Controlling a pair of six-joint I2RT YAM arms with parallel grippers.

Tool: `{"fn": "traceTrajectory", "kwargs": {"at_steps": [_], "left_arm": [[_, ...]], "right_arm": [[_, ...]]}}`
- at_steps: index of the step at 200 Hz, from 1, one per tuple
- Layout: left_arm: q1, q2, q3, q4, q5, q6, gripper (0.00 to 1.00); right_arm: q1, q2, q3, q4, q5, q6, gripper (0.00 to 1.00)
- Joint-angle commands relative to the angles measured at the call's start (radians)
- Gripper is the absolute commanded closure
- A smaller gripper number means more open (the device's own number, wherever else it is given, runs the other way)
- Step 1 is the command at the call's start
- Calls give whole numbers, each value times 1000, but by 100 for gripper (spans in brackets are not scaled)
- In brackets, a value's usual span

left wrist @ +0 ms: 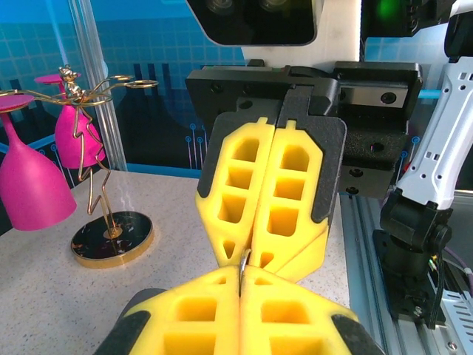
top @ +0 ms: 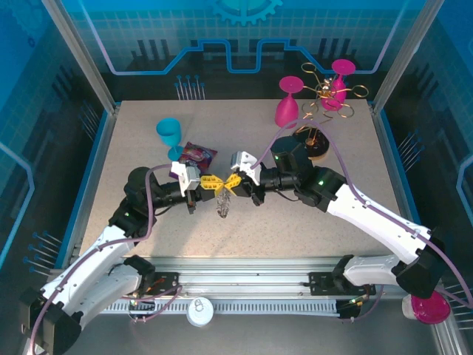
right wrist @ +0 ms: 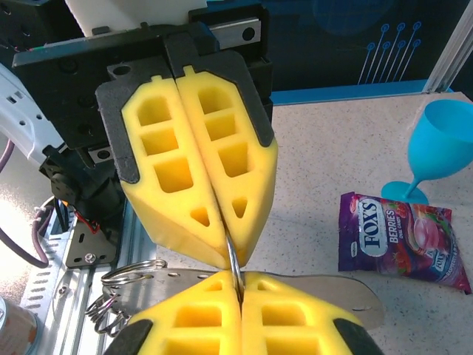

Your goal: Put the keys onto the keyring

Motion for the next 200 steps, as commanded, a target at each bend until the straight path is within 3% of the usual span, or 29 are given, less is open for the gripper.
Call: {"fn": "traceTrajectory", "kwargs": {"at_steps": [1,25,66,123,170,184,200], "left_arm": [[-4,-9,4,29,-7,-2,94],[-5,-14,44,-129,-26,102,79],[-5,23,168,-441,-17,287,78],[-4,21,165,-408,-6,272,81],[-5,24,172,-410,2,285,100],[-5,22,171,-409,3,293,100],[-5,13,164,-397,4,293,100]], "right_arm": [[-2,4,55,-44,-6,-35,100],[13,36,142,-200,39,-114,100],[58,138,319,-465,122,-239,100],[102,236,469,-607,184,-313,100],[119,262,513,-630,174,-330,100],[118,240,491,-596,172,-315,100],[101,182,421,-499,182,-269,82]]}}
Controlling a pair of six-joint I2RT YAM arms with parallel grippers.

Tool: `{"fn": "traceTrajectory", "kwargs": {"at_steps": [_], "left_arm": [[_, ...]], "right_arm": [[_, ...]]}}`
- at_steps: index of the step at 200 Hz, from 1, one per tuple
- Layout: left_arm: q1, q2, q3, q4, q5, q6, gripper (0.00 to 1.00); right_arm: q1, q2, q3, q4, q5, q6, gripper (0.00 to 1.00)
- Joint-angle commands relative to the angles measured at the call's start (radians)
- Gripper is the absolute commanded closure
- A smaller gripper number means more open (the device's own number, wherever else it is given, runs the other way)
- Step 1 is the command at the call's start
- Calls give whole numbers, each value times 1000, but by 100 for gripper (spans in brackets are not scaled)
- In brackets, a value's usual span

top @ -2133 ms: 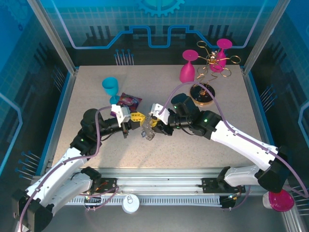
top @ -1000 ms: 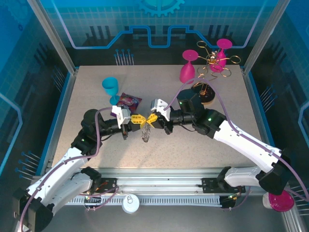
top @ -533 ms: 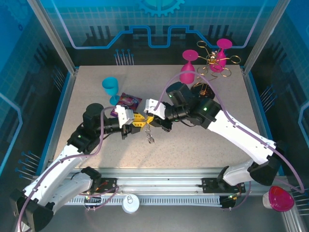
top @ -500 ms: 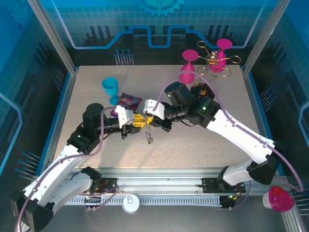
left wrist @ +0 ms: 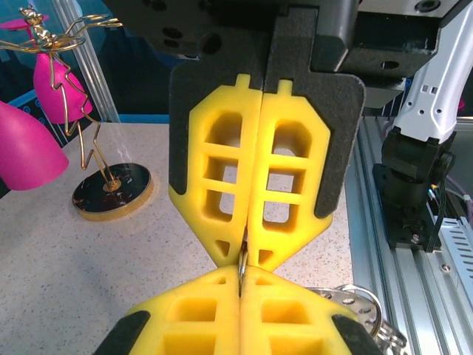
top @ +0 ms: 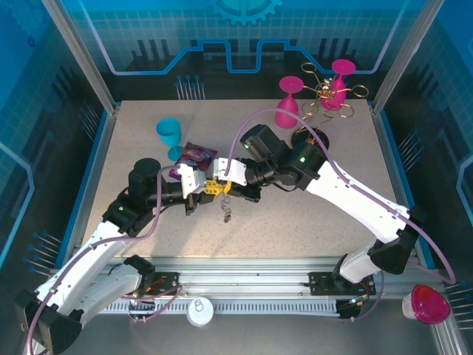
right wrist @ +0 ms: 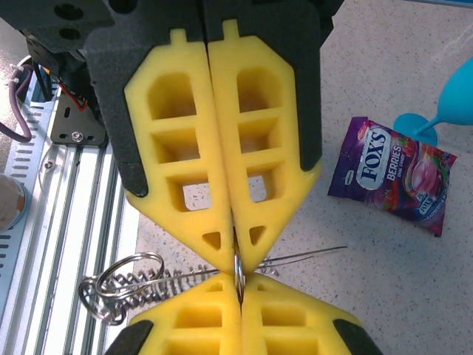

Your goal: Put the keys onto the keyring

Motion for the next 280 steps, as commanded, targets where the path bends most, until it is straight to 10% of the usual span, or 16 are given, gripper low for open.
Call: {"fn": "traceTrajectory", "kwargs": {"at_steps": [1,25,86,280], "left_arm": [[-4,-9,18,11,15,22,100],[-4,-38,-25,107,13,-17,100],[-4,-37,-125,435,24,-272,100],[-4,-35,-132,449,29,-292,100]], "right_arm": [[1,-74,-54,111,-15,39,81],[-62,-190,-217,292,-45,152,63],[-79,-272,-422,497,-98,310,61],[-79,-291,-443,538,-144,345,100]]}}
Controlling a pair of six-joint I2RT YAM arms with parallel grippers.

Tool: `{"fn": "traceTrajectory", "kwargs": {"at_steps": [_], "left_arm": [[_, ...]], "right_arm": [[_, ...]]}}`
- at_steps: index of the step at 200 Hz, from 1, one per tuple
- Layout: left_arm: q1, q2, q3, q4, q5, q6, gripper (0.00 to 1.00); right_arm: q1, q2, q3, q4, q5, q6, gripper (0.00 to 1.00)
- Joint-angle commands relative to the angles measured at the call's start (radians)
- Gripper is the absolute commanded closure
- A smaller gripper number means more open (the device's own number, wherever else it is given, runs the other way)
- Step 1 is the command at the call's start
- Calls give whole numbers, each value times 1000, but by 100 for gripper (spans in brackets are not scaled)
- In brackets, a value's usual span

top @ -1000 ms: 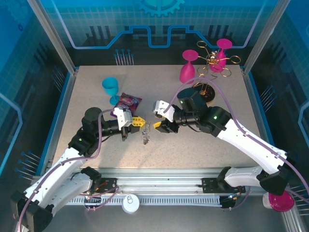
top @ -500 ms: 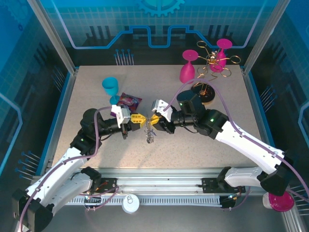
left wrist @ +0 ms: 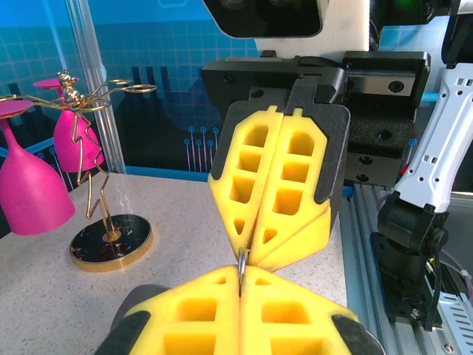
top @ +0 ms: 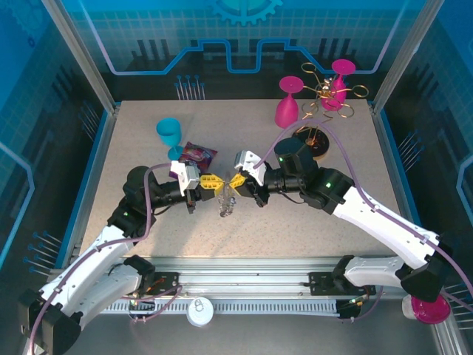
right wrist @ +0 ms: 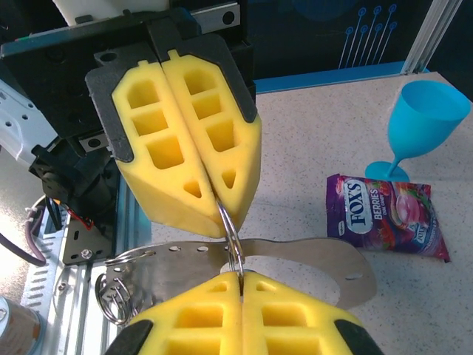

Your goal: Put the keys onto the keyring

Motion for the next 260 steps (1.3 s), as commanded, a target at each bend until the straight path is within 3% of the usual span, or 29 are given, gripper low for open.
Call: {"fn": "traceTrajectory", "kwargs": {"at_steps": [1,77,119,178,210,260], "left_arm": [[-4,-9,-8,64,18,-21,100],[-4,4,17,123,34,-63,100],[-4,6,14,126,33,-64,100],[-3,4,-6,125,19,-71,100],[-4,16,-2,152,20,-106,100],[-3,26,13,155,19,-116,100]], "right_arm": [[0,3,-2,18,-33,4,100],[10,68,34,4,-65,7,99],[12,68,46,1,-34,-2,71],[-5,-41,-38,45,58,0,51],[4,-40,-66,54,52,13,49],[27,-3,-86,148,38,44,58]]}}
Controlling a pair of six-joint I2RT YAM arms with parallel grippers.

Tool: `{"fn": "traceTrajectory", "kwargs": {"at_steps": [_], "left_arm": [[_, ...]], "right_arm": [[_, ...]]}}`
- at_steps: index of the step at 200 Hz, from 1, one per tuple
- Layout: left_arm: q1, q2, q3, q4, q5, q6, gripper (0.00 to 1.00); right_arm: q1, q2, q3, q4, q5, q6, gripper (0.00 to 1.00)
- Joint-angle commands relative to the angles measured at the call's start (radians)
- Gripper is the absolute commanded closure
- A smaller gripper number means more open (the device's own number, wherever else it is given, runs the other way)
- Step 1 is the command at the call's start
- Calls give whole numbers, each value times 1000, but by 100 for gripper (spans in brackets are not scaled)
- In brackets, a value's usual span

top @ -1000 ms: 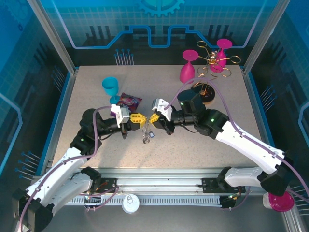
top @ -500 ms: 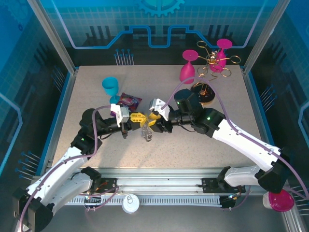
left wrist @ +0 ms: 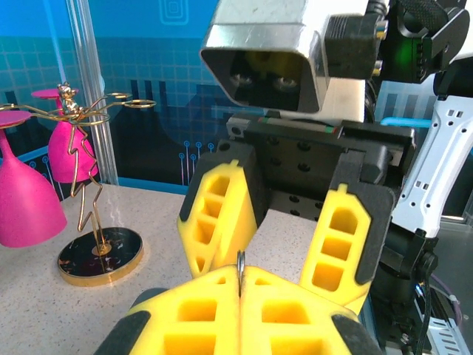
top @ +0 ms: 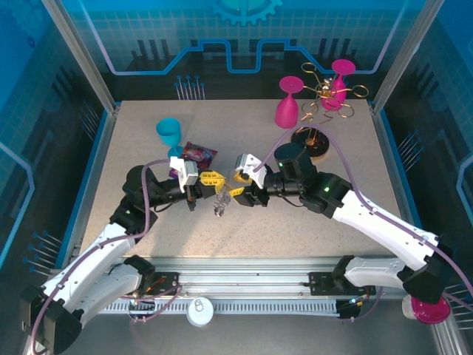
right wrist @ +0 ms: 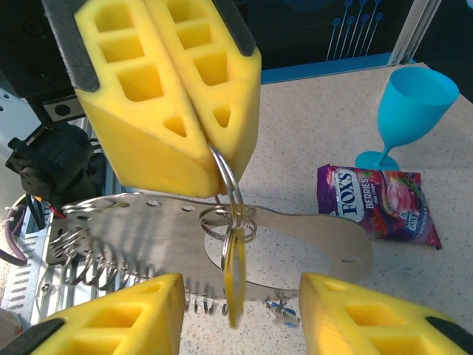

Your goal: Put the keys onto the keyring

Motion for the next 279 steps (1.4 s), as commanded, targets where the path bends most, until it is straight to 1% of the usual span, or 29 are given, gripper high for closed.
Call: {"fn": "traceTrajectory", "kwargs": {"at_steps": [1,34,75,124,174,201,235,279], "left_arm": [[-4,-3,13,58,9,-15,100],[-4,0,15,63,5,-16,100],[-4,-3,15,63,7,-19,100],[-4,-16,4,59,-15,-12,100],[-4,-32,-3,5,-57,43,100],[-4,-37,4,-64,-68,101,100],[-4,-43,12,-137,-62,150,100],[-4,-46,12,-168,-77,172,100]], "right_arm": [[17,13,-12,84,-8,26,58],[27,30,-23,133,-21,45,60],[32,53,-28,163,-8,45,68],[32,46,-36,165,1,46,87],[32,8,14,31,61,-10,100],[34,3,63,-52,73,-44,100],[33,-1,100,-94,96,-69,100],[39,13,136,-142,102,-93,100]]}}
